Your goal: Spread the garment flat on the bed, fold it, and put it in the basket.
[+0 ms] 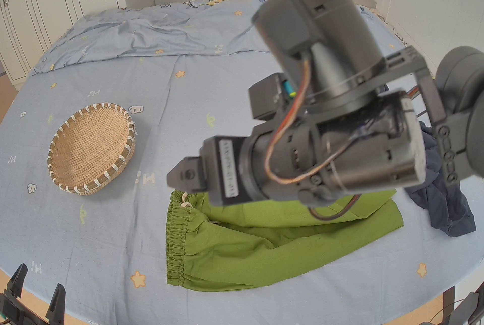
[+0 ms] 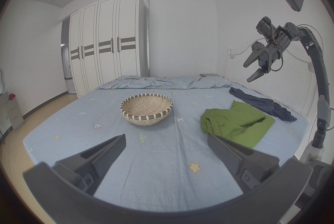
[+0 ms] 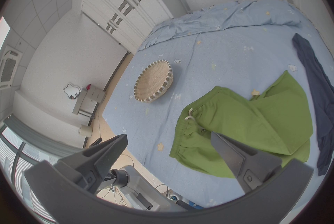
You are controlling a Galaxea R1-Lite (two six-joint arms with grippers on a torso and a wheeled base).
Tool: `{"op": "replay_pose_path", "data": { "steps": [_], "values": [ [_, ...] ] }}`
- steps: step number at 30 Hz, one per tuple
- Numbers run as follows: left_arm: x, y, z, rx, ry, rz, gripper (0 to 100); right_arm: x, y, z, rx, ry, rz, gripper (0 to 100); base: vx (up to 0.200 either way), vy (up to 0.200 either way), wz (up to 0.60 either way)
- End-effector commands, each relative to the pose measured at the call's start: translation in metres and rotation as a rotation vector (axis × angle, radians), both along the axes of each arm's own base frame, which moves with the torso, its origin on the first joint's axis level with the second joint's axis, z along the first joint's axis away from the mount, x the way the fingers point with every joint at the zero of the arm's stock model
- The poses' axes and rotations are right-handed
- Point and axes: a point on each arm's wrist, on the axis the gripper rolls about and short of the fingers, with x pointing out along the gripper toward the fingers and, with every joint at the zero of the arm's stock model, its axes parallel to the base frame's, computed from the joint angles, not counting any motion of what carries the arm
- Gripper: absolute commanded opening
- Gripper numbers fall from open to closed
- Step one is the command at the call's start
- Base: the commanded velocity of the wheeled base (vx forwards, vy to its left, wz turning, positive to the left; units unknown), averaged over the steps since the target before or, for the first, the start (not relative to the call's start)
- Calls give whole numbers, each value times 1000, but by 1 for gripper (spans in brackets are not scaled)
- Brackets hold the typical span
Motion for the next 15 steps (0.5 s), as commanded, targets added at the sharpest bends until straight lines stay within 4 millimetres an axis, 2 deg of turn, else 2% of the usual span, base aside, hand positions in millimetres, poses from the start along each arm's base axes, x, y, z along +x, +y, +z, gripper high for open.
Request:
{"op": "replay_pose_path", "data": {
  "steps": [1,2,3,6,7,8,9,11,13,14,15],
  "values": [
    [0,0,-5,0,1,1,100,3,-71,37,86,-48,-115,100,0,0,0],
    [0,0,-5,0,1,-1,100,3,-73,38,91,-50,-117,100,0,0,0],
    [0,0,-5,0,1,1,100,1,-104,45,123,-48,-146,100,0,0,0],
    [0,0,-5,0,1,1,100,-7,-158,51,186,-27,-183,100,0,0,0],
    [0,0,-5,0,1,1,100,-7,-158,51,186,-27,-183,100,0,0,0],
    [0,0,-5,0,1,1,100,-17,-190,46,224,-1,-199,100,0,0,0],
    [0,0,-5,0,1,-1,100,-19,-196,45,232,3,-202,100,0,0,0],
    [0,0,-5,0,1,-1,100,-34,-223,35,282,3,-216,100,0,0,0],
    [0,0,-5,0,1,1,100,-39,-228,32,297,-4,-217,100,0,0,0],
    [0,0,-5,8,2,-4,100,-47,-241,24,341,-43,-235,100,0,0,0],
    [0,0,-5,8,2,-4,100,-49,-244,21,354,-54,-243,100,0,0,0]
  ]
}}
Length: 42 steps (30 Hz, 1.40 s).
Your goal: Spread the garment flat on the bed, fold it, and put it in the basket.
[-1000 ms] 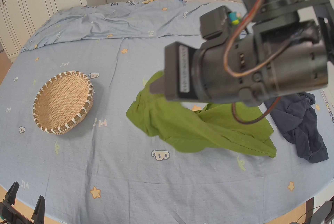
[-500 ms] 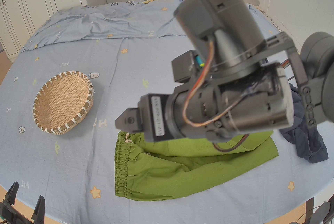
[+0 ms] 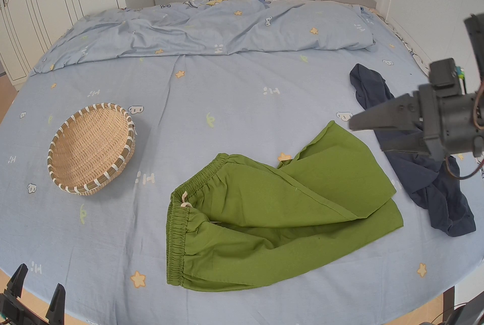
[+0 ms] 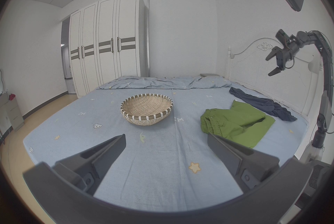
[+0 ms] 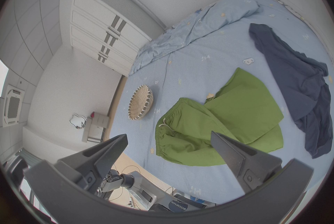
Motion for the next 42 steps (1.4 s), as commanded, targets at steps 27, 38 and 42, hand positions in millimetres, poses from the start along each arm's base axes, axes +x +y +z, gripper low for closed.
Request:
{"op": "replay_pose_path", "data": {
  "steps": [27,38,42],
  "values": [
    [44,-13,117,-370,414,-520,100,-43,-84,-71,177,-55,-238,100,0,0,0],
    [151,-41,49,-571,858,-740,100,-45,-85,-90,61,-78,-184,100,0,0,0],
    [182,-45,29,-587,956,-701,100,-46,-83,-94,62,-64,-164,100,0,0,0]
  ]
}}
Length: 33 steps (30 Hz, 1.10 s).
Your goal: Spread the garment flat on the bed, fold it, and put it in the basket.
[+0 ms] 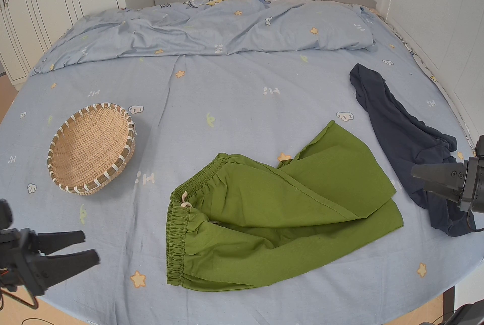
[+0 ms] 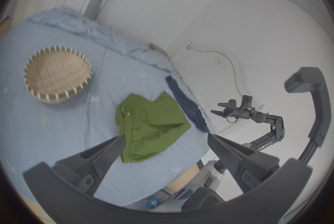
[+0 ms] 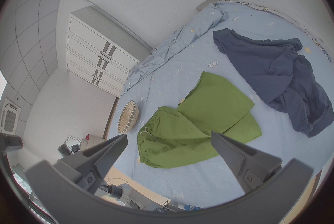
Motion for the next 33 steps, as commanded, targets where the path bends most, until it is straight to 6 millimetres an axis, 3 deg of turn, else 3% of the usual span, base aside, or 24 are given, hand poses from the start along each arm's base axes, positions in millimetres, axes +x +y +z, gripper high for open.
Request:
{"op": "replay_pose_path", "data": {
  "steps": [1,9,21,33],
  "values": [
    [97,-22,-91,-2,551,-133,100,-1,1,-19,-60,20,45,100,0,0,0],
    [122,-27,-142,174,616,-242,100,-2,2,-19,-67,18,51,100,0,0,0],
    [127,-30,-153,180,662,-256,100,-3,2,-20,-67,18,54,100,0,0,0],
    [154,-36,-163,96,633,-188,100,-3,2,-19,-67,15,53,100,0,0,0]
  ]
}}
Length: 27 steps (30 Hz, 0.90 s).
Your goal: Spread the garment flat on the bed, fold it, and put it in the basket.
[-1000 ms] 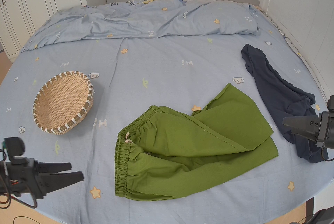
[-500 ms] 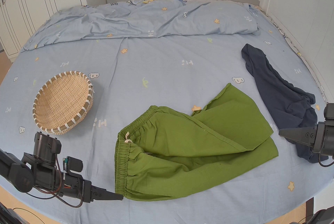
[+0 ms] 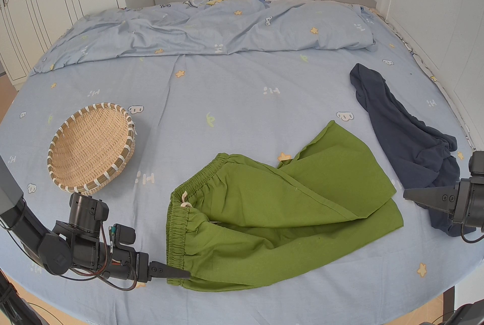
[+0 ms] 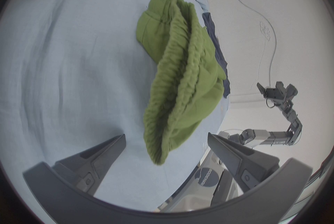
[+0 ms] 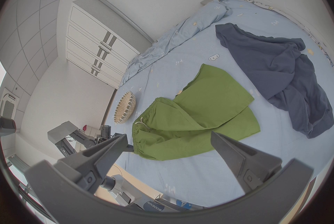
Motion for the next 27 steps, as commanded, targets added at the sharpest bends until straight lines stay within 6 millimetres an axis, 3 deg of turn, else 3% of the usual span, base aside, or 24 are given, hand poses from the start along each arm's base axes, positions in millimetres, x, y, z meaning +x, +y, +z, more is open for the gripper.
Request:
{"op": "replay_pose_path", "data": {
  "steps": [1,11,12,22,27],
  "values": [
    [8,-3,-11,-23,30,40,100,0,0,0,1,-1,0,100,0,0,0],
    [7,-11,-10,-46,23,31,100,1,1,0,2,1,3,100,0,0,0],
    [8,-11,-9,-48,22,33,0,1,1,0,2,1,3,100,0,0,0],
    [8,-7,-8,-79,87,104,0,1,1,0,3,2,2,100,0,0,0],
    [-5,14,2,-115,107,205,0,2,1,-2,4,19,7,100,0,0,0]
  ]
}}
